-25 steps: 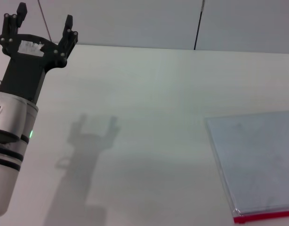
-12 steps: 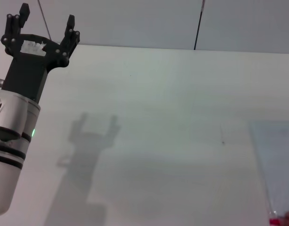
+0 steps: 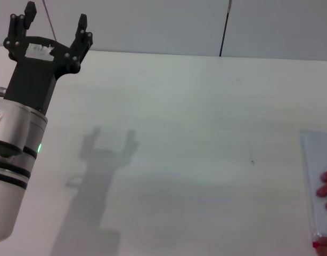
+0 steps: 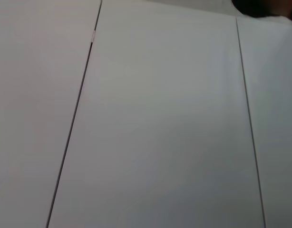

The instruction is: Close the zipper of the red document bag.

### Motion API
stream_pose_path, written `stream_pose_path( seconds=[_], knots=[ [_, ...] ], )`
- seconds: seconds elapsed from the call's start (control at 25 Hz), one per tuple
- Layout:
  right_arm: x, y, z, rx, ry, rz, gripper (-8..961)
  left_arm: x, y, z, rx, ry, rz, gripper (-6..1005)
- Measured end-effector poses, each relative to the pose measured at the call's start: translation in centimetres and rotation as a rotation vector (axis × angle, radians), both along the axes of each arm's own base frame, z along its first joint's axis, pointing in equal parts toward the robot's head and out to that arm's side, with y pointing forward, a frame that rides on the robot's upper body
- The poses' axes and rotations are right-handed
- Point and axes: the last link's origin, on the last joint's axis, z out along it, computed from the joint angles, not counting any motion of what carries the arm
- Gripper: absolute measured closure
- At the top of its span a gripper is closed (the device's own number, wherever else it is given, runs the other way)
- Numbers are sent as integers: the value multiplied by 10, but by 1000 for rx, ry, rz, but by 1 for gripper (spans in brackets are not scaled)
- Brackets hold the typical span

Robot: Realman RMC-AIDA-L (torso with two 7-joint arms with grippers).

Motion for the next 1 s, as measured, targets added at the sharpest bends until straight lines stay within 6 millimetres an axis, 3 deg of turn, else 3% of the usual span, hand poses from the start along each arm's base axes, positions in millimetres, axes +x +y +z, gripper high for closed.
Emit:
stream_pose_path(
  seconds=[1.0],
  knots=[
    [-3, 3, -2, -16, 16, 37, 230, 6, 1, -1, 12, -60, -39, 125]
  ],
)
